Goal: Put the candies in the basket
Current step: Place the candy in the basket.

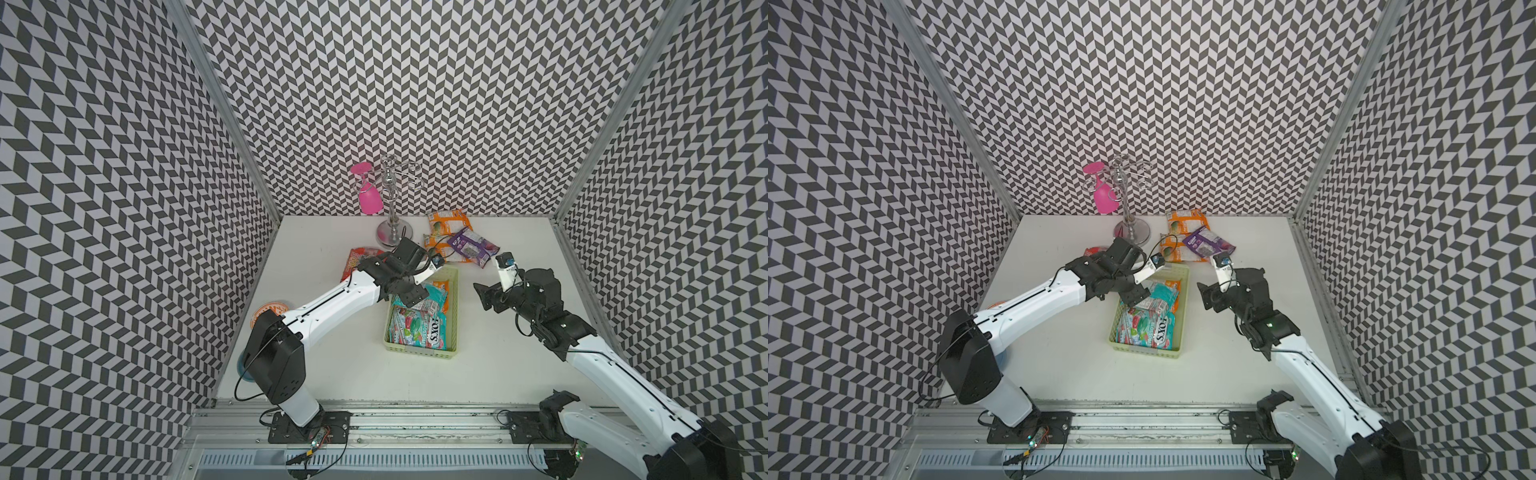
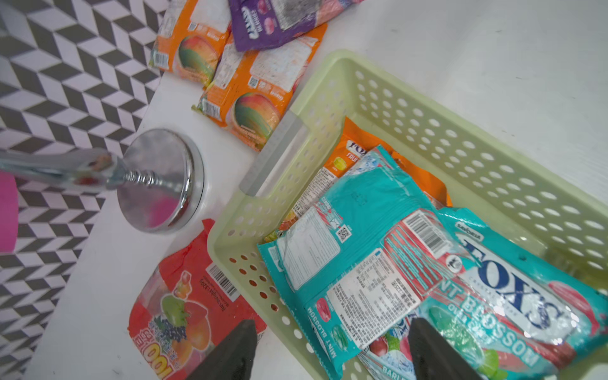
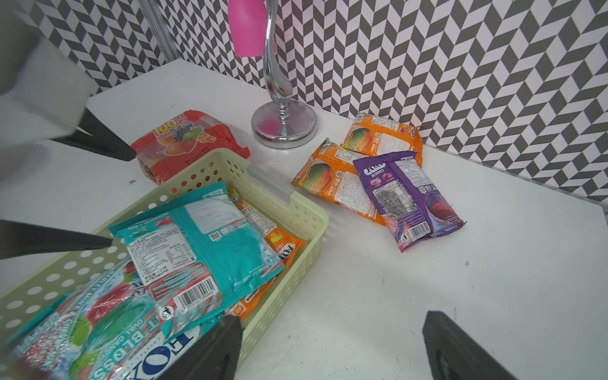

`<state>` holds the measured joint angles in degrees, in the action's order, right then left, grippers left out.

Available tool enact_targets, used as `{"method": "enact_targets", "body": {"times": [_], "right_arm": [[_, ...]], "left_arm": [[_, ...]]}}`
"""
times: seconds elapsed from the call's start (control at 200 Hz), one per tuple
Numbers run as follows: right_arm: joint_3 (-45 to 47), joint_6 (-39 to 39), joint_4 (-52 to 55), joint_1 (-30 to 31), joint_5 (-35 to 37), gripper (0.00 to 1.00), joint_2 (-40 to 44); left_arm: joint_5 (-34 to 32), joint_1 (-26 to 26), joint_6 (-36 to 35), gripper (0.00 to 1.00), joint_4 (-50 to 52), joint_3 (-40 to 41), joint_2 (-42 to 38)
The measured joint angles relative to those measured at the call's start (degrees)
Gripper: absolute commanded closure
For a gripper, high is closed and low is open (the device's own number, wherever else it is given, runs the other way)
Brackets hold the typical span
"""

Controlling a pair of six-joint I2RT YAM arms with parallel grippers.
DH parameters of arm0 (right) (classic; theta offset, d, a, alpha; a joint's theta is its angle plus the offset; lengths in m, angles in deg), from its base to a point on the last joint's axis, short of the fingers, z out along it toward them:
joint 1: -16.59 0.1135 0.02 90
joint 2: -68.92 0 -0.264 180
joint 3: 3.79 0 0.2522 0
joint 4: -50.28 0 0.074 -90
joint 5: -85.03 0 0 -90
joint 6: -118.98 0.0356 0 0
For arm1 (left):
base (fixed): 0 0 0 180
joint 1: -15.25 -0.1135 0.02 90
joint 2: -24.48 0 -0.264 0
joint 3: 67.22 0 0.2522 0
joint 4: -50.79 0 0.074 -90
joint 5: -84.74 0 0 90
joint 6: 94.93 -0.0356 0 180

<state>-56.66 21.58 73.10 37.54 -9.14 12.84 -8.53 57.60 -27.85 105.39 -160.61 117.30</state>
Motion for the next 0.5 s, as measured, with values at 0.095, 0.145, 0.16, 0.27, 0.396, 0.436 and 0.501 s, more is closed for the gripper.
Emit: {"method": "enact_targets", "body": {"times": [0.095,0.145,0.16,0.27,0.396,0.436,0.501], "right_arm": [[-1.2,-0.7,1.4,0.7,-2.4,0.16,0.0],[-1.6,-1.4,2.0,1.7,-3.4,0.16,-0.2],[-1.7,-1.6,2.3,2.2,-3.6,0.16,-0.3],[-3.2,-3.7,4.4,7.8,-4.2,0.16,-2.2],[-5.6,-6.1,6.6,14.1,-4.4,0.16,-6.6],[-6.0,-6.6,6.9,15.4,-4.6,0.17,-7.9],[-6.3,-6.6,7.0,16.7,-5.1,0.21,-9.6]], "left_arm": [[2.4,-0.7,-0.2,0.16,0.6,-0.1,-2.2],[3.7,-1.6,-0.2,0.14,0.8,-0.1,-3.5],[4.2,-2.1,-0.2,0.13,0.8,-0.1,-3.9],[6.3,-6.2,0.0,0.1,0.8,-0.1,-6.1],[8.3,-11.7,0.5,0.08,0.8,0.0,-7.5],[9.0,-13.4,0.6,0.08,0.7,0.3,-8.0],[10.1,-15.9,0.8,0.07,0.7,1.2,-9.0]]}}
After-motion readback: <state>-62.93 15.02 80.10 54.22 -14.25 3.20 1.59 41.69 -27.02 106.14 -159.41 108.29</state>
